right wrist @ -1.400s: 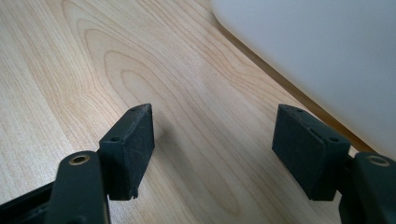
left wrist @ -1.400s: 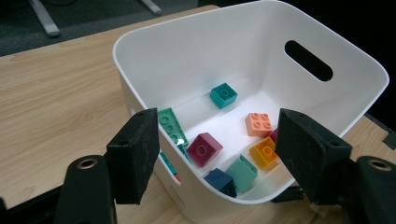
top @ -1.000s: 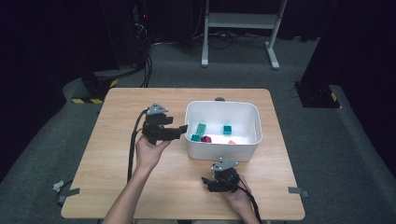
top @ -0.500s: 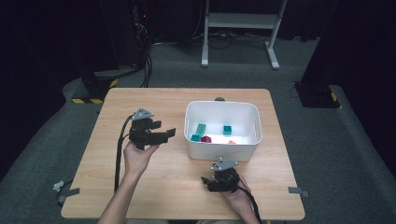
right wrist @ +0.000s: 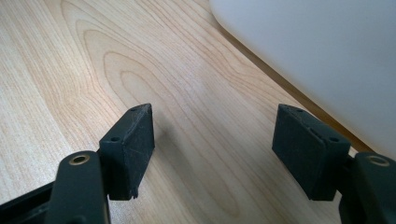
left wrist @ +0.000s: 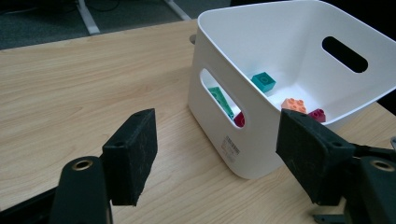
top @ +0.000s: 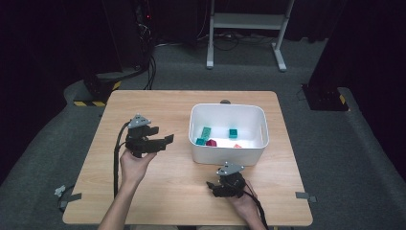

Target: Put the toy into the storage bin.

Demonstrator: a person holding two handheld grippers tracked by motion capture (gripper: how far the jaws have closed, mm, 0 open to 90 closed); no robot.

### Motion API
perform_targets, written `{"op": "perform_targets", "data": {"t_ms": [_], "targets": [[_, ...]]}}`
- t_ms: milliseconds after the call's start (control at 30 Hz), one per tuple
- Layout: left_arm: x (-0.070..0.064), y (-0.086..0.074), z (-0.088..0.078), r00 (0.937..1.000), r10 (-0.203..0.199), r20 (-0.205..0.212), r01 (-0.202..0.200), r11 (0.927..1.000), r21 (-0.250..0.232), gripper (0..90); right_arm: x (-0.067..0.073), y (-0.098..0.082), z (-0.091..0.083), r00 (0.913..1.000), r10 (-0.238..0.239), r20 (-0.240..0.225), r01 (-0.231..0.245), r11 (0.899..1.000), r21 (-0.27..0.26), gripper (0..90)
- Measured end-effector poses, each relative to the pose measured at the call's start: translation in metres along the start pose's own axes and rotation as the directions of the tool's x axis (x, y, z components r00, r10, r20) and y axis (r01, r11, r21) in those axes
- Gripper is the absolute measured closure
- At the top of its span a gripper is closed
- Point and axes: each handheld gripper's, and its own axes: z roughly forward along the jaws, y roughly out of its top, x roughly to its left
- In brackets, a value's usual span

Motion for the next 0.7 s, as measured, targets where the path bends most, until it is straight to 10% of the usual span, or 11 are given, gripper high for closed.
{"op": "perform_targets", "data": {"t_ms": [700], "targets": [[-0.001, -0.015, -0.003, 0.9997, -0.004, -0.024, 0.004, 0.9999, 0.012, 29.5, 0.0, 0.0, 0.0, 1.0, 0.0, 0.0, 0.0, 1.0, 0.0, 29.5]]}}
